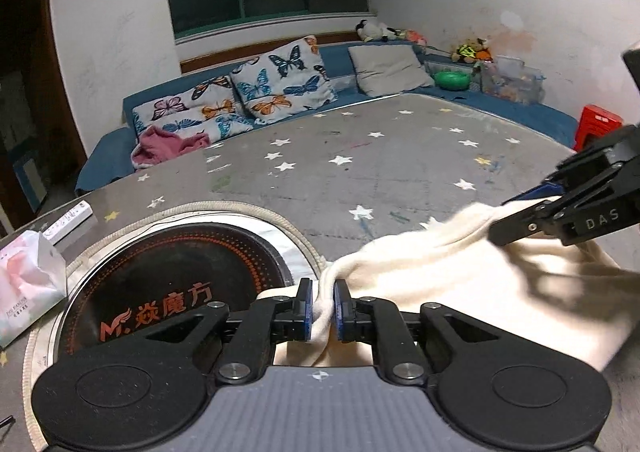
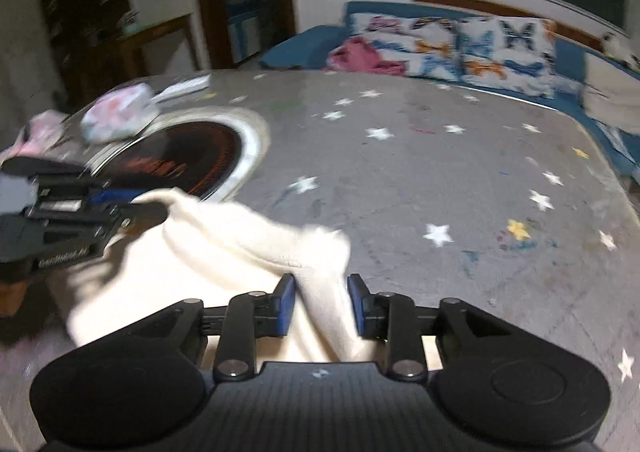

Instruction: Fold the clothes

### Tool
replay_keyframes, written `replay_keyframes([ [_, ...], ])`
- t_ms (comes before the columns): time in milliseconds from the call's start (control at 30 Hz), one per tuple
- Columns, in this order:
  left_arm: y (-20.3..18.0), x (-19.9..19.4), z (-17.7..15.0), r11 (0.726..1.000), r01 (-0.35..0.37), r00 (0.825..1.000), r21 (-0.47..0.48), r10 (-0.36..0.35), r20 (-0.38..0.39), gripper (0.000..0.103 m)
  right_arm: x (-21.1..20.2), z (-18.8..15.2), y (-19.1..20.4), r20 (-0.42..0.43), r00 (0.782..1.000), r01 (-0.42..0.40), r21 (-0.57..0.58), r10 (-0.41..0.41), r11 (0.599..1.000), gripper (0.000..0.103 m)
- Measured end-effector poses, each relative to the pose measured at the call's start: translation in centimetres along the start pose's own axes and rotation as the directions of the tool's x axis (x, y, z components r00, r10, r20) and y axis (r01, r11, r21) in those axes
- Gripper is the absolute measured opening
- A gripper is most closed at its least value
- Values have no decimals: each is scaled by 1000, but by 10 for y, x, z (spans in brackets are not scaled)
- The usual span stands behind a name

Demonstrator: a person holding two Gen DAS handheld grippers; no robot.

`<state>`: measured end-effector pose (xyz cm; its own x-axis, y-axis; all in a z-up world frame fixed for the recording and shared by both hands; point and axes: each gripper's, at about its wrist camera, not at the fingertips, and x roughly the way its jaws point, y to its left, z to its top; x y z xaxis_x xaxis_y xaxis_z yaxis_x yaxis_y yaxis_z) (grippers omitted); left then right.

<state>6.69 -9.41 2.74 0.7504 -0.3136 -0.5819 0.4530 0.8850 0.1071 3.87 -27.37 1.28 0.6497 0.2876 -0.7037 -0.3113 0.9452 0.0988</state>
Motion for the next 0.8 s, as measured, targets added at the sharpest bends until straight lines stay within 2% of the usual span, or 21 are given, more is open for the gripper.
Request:
replay_keyframes([
  [100, 4, 0, 4, 999, -19, 1000, -30, 19, 5, 22, -5, 2, -5, 25, 999, 29, 36, -30, 999, 32],
  [233, 8, -12, 7, 997, -27, 999, -67, 29, 28, 26, -20, 5, -4, 80, 994, 76, 42, -79, 996, 33],
  [367, 9, -34, 6, 994, -13, 997, -107, 21, 68, 43, -29, 8, 5, 104, 994, 33, 37, -37, 999, 33],
  [433, 9, -45, 4, 992, -3, 997, -130, 13, 75, 44, -28, 7, 14, 102, 995, 4, 23, -7, 1000, 33],
  [500, 8, -54, -2, 989, 10, 997, -147, 1, 76, 50, -25, 5, 23, 96, 995, -22, 8, 21, 1000, 33],
  [633, 3, -56, -17, 987, 8, 999, -162, -3, 33, 53, -7, 0, 38, 58, 998, -33, -16, 33, 999, 34],
  [800, 8, -47, -34, 974, -12, 999, -228, 2, -42, 59, 12, -9, 41, 47, 999, -13, 28, 11, 1000, 44],
])
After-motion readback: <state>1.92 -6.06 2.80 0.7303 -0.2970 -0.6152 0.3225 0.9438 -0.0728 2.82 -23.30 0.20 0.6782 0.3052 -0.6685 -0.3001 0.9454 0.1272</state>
